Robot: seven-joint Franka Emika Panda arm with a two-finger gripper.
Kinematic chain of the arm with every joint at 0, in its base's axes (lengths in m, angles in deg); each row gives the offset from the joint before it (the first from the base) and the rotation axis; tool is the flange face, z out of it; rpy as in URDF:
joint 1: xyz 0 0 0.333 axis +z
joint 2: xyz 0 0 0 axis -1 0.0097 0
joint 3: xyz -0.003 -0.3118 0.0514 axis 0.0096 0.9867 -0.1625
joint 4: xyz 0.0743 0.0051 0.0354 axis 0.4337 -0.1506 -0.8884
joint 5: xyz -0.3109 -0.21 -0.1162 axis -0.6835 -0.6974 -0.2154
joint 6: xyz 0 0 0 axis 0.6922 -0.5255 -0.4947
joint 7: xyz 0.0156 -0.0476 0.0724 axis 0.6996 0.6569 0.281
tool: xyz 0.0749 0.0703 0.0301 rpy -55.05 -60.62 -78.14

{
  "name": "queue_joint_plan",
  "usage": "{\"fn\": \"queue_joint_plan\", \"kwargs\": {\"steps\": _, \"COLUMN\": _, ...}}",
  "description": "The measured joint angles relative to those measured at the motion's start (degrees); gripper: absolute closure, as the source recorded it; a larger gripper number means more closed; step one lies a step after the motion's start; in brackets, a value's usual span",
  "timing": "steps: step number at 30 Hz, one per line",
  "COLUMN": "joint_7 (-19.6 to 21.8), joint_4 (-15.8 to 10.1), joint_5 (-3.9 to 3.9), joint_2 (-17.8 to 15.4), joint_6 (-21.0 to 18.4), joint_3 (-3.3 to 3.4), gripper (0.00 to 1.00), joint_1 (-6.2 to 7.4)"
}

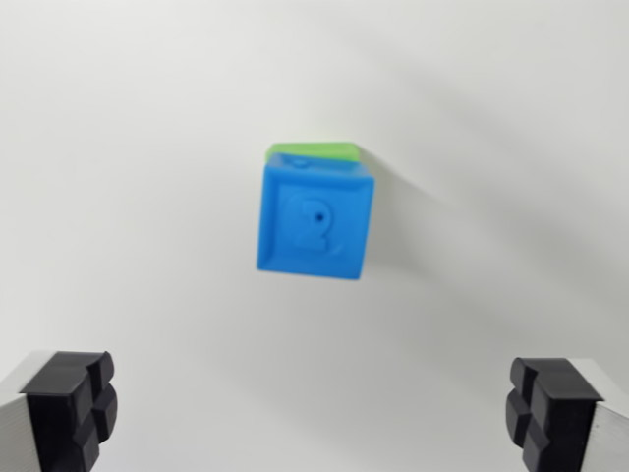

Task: Stack cube

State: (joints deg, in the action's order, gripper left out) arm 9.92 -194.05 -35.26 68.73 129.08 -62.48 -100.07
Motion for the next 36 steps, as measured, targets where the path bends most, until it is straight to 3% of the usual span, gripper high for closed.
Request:
{"fn": "queue_joint_plan", "kwargs": {"steps": 19, "joint_7": 0.1, "joint_4": 5.9, "joint_5": -0.06, "joint_2": -6.0, "joint_6": -11.9, "joint_3": -0.01, "gripper": 0.00, "joint_1": 0.00}}
{"fn": "queue_joint_plan", "kwargs": {"steps": 36, "joint_7": 0.1, "joint_4": 10.1, "joint_5": -0.06, "joint_2": -8.0, "joint_6": -18.1, "joint_3": -0.05, "gripper": 0.00, "joint_1": 0.00}}
